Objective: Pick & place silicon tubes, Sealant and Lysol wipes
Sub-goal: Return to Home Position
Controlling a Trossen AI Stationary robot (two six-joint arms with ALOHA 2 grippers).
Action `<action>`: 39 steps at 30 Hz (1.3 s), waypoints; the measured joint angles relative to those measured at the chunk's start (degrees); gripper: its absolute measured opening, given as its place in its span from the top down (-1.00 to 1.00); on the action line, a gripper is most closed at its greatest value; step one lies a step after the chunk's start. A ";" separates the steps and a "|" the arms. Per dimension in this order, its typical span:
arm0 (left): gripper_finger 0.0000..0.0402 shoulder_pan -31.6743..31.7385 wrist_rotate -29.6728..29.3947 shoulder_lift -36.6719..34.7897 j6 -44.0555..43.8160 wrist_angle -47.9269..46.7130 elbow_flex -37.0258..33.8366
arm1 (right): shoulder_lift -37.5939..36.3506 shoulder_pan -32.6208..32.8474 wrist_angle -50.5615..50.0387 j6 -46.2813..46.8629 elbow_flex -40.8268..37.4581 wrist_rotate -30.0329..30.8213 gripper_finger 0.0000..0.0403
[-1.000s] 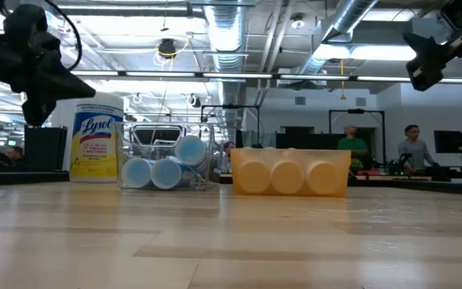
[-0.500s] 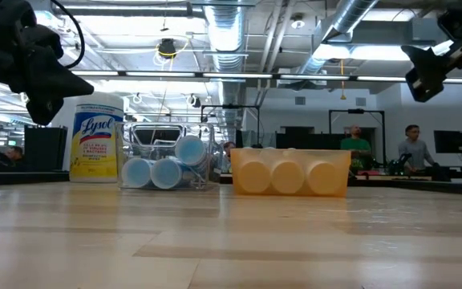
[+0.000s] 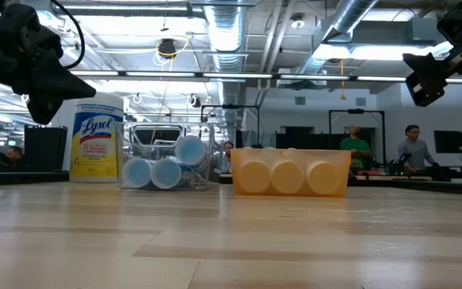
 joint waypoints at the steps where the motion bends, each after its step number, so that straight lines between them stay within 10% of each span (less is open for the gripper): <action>1: 1.00 -0.01 -0.35 0.00 0.01 -0.02 0.00 | 0.00 0.00 0.00 0.01 0.00 0.00 -0.37; 39: 1.00 -0.01 -0.75 0.00 -0.16 -0.09 -0.07 | 0.00 0.00 0.01 6.45 -0.11 0.07 -0.37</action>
